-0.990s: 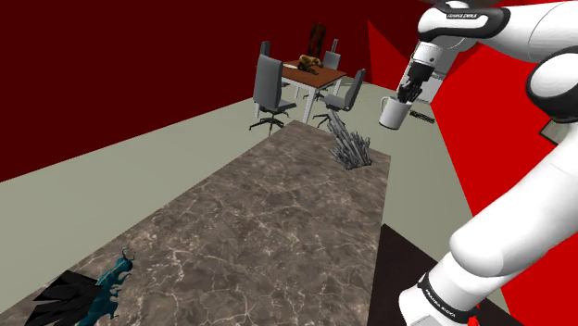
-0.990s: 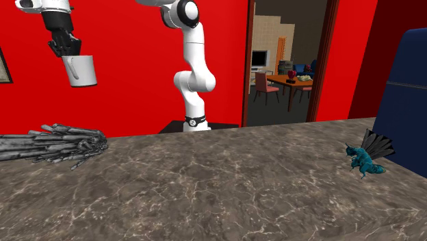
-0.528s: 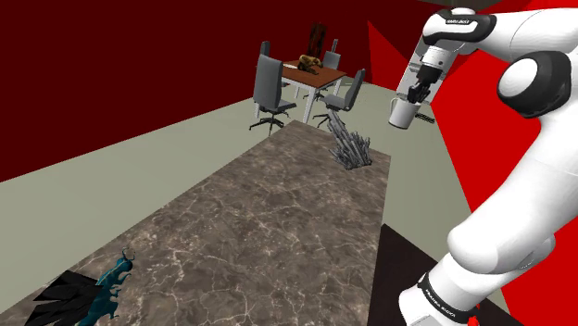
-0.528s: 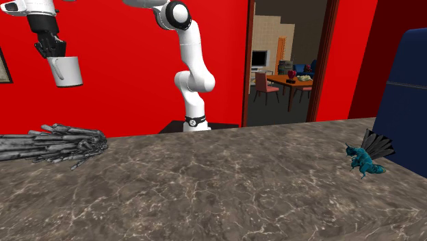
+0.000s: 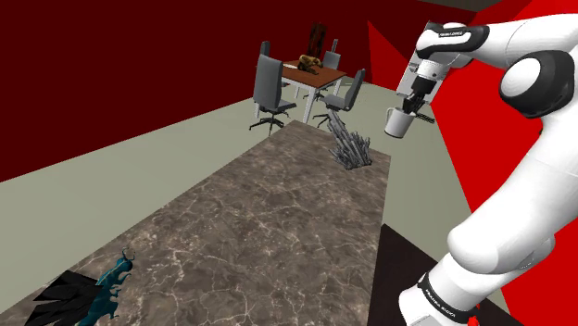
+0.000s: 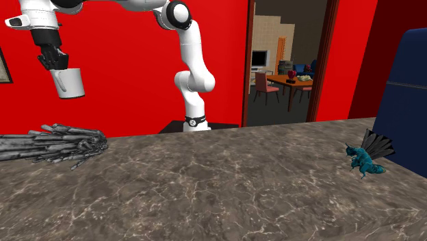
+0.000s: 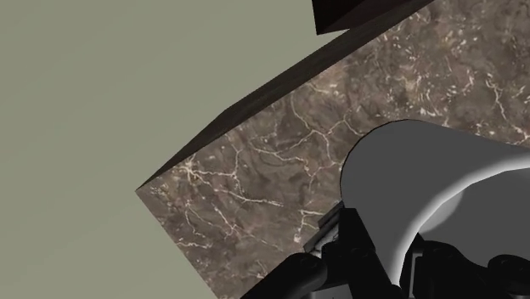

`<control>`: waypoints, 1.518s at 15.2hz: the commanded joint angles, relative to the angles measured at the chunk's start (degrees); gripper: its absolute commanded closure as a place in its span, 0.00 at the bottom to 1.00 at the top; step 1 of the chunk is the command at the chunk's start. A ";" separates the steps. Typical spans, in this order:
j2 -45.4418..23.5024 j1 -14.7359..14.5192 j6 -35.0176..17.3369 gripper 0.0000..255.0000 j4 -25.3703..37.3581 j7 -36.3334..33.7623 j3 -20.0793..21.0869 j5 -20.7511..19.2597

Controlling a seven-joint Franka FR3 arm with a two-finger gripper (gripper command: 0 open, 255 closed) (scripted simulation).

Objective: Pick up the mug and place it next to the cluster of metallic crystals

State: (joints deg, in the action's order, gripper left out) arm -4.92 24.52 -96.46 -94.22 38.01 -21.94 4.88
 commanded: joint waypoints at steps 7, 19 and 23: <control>0.06 -0.14 -6.09 1.00 -6.11 0.28 0.10 0.07; -1.47 -0.12 -14.94 1.00 -13.58 1.21 0.21 0.92; -2.38 -0.06 -17.81 1.00 -15.62 1.65 0.27 1.40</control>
State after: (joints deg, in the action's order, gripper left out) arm -7.11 24.44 -113.66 -109.45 39.55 -21.68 6.17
